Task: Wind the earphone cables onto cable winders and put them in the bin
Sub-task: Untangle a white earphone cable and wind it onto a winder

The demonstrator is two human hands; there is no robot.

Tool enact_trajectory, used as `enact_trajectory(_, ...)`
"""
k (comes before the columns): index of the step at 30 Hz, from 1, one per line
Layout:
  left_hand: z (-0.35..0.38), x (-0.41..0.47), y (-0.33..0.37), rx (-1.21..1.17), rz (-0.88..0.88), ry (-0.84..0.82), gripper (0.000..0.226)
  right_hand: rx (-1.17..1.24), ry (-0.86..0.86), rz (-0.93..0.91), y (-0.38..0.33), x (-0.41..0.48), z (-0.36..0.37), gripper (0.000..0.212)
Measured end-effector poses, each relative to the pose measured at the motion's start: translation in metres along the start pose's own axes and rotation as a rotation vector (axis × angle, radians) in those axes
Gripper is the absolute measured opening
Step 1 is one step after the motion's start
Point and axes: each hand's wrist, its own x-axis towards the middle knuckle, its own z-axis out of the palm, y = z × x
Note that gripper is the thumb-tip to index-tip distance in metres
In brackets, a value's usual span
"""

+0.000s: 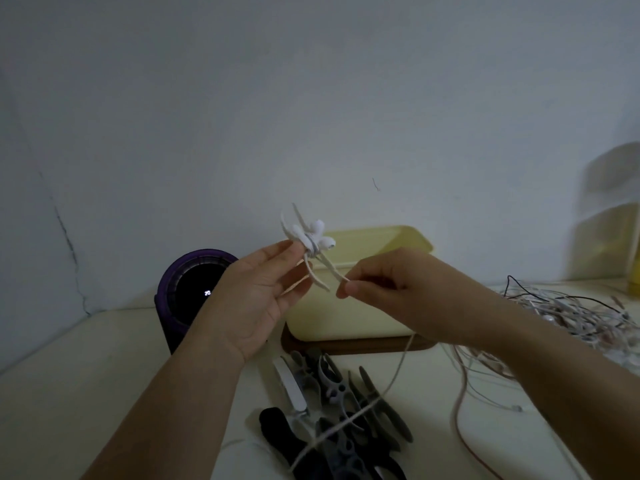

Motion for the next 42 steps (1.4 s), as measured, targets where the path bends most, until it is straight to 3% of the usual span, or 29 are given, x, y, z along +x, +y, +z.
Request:
enact_trajectory(4,0.005,-0.003,-0.004,0.315,0.048,-0.017,0.014,-0.110,0.086,-0.042,-0.005,-0.003,-0.011,0.028)
enact_trajectory(9,0.007,-0.002,-0.006,0.540,0.062,-0.050,0.022,-0.117,0.175,-0.067,-0.004,-0.003,-0.022,0.020)
enact_trajectory(12,0.007,-0.004,-0.006,0.603,0.015,-0.131,0.044,-0.108,0.208,-0.074,-0.004,-0.003,-0.025,0.014)
enact_trajectory(15,0.007,-0.005,-0.007,0.663,-0.024,-0.189,0.031,-0.096,0.196,-0.086,-0.005,-0.004,-0.027,0.010)
enact_trajectory(18,0.010,-0.004,-0.010,0.622,-0.051,-0.173,0.021,-0.063,0.178,-0.119,-0.009,-0.005,-0.026,0.008)
enact_trajectory(25,0.011,-0.002,-0.011,0.313,-0.178,-0.150,0.039,0.020,0.143,-0.165,-0.014,-0.007,-0.027,0.011)
enact_trajectory(30,0.008,-0.004,-0.010,0.305,-0.212,-0.288,0.050,0.085,0.238,-0.094,-0.004,-0.005,-0.035,0.013)
enact_trajectory(38,0.011,-0.009,-0.004,0.365,-0.159,-0.410,0.049,0.206,0.206,-0.060,0.006,-0.002,-0.037,0.024)
enact_trajectory(42,0.007,-0.011,-0.001,0.449,-0.137,-0.451,0.044,0.425,0.031,-0.033,0.026,0.000,-0.041,0.046)
